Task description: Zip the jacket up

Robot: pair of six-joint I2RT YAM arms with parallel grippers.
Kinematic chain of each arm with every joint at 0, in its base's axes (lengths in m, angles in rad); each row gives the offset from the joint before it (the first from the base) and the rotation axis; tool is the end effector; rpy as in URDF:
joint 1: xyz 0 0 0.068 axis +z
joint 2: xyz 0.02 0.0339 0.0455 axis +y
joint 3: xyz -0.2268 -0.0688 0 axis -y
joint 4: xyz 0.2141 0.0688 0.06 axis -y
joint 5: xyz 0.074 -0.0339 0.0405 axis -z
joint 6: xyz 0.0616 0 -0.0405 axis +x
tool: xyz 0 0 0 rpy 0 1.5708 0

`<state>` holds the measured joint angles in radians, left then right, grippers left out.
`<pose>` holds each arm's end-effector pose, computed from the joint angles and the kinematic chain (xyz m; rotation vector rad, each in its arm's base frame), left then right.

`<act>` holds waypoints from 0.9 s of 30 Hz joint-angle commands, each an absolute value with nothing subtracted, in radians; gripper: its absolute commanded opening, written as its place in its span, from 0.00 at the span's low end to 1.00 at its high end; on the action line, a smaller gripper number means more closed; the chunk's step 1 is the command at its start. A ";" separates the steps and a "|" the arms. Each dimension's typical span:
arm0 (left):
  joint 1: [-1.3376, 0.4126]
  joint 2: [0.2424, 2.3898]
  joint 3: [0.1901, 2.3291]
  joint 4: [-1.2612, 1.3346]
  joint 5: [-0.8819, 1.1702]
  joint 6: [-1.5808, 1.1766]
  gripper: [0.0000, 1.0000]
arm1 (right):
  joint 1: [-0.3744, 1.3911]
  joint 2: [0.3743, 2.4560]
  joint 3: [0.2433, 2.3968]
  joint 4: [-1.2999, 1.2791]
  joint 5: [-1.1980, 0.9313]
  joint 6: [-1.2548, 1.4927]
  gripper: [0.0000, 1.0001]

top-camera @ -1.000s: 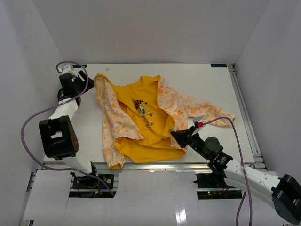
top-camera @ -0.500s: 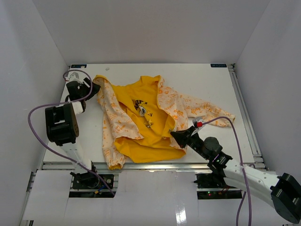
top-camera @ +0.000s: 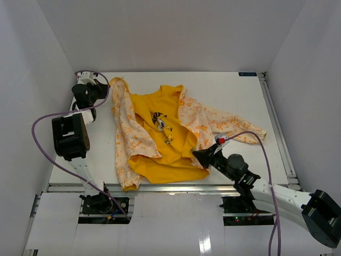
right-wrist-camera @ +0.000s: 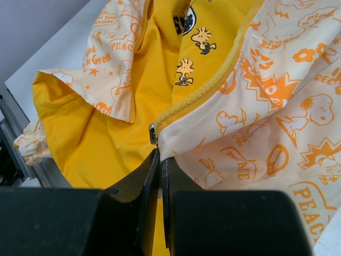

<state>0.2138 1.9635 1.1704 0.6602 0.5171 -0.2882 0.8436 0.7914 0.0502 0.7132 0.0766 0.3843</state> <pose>0.4229 0.0607 0.1957 -0.0403 1.7102 -0.4947 0.1328 0.1421 0.1707 -0.3197 1.6413 0.8837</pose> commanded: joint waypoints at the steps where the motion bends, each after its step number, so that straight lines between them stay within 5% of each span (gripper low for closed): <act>1: 0.151 1.892 1.230 0.667 0.645 -0.136 0.00 | 0.841 0.802 0.072 0.790 0.071 0.368 0.09; 19: -0.225 1.827 1.413 0.618 0.567 -0.046 0.00 | 0.840 0.813 0.057 0.800 0.067 0.374 0.09; 27: -0.296 1.804 1.338 0.760 0.550 -0.081 0.00 | 0.839 0.826 0.058 0.813 0.066 0.374 0.09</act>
<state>-0.2879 1.8668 1.3518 0.6846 0.5623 -0.0732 0.8436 0.8182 0.0502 0.7400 0.0635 0.3847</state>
